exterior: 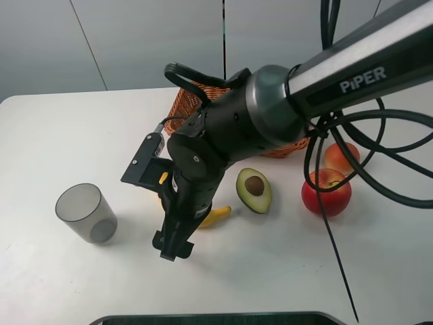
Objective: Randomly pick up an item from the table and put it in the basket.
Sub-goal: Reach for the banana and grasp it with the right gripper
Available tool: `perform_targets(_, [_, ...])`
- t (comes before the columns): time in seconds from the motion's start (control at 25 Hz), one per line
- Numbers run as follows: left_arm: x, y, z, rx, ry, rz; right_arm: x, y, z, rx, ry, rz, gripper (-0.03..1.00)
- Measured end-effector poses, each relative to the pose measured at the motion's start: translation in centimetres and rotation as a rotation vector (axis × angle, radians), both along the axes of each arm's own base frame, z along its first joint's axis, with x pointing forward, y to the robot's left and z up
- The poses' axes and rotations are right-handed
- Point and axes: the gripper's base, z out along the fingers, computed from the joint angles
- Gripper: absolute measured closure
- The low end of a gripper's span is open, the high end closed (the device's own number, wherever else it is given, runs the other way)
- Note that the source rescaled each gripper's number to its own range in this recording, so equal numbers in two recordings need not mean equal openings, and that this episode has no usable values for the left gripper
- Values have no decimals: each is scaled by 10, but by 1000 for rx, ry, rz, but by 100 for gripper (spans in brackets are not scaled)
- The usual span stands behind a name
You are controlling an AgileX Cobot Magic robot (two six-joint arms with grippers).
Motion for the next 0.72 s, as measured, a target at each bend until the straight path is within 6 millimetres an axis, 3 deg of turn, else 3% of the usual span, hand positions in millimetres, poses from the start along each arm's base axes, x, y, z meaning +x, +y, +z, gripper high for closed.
perform_targets(0.44, [0, 0, 0, 0, 0, 0, 12, -7, -7, -14, 2, -49, -1])
perform_targets(0.48, [0, 0, 0, 0, 0, 0, 12, -8, -10, -27, 10, -47, 10])
perform_targets(0.52, [0, 0, 0, 0, 0, 0, 11, -9, -11, -40, 15, -39, 31])
perform_targets(0.6, [0, 0, 0, 0, 0, 0, 10, -10, -12, -59, 21, -22, 96])
perform_targets(0.72, [0, 0, 0, 0, 0, 0, 10, -11, -12, -61, 22, -16, 97])
